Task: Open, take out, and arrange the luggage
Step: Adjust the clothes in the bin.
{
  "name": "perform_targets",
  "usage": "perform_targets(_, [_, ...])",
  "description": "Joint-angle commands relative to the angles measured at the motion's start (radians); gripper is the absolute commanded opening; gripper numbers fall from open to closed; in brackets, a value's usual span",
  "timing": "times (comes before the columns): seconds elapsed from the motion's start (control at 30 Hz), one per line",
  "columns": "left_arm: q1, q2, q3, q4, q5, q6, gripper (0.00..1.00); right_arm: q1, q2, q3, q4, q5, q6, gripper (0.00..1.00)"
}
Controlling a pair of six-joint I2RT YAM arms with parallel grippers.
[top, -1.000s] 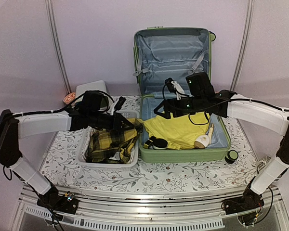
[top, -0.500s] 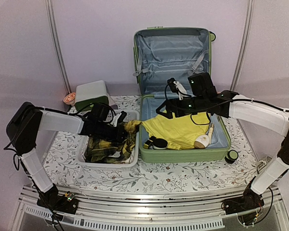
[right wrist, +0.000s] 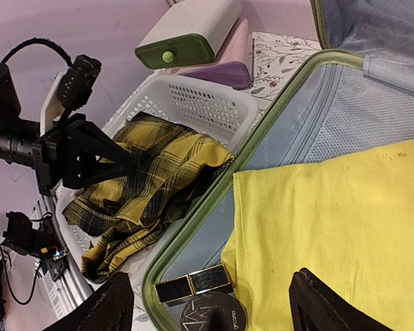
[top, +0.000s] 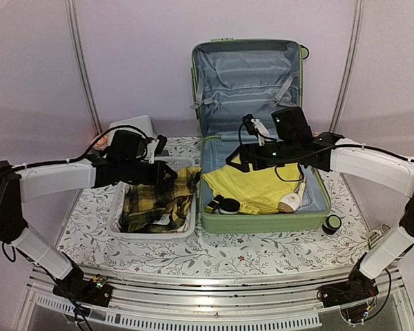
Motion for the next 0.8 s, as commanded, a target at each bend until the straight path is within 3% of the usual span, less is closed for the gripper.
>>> perform_targets(0.0, [-0.003, 0.013, 0.003, 0.060, -0.024, 0.001, 0.07, -0.009, -0.039, -0.009, 0.034, 0.016, 0.015, 0.80])
perform_targets(0.3, [0.028, 0.228, -0.010, 0.291, 0.171, -0.092, 0.05, -0.011, -0.057, -0.027, 0.035, 0.021, 0.019, 0.80])
perform_targets(0.53, [0.051, 0.339, -0.020, 0.244, 0.100, -0.077, 0.03, -0.021, -0.077, -0.066, 0.035, 0.041, 0.021, 0.80])
perform_targets(0.77, [0.045, 0.260, 0.008, 0.166, 0.036, -0.044, 0.03, -0.038, -0.094, -0.081, 0.040, 0.046, 0.024, 0.80])
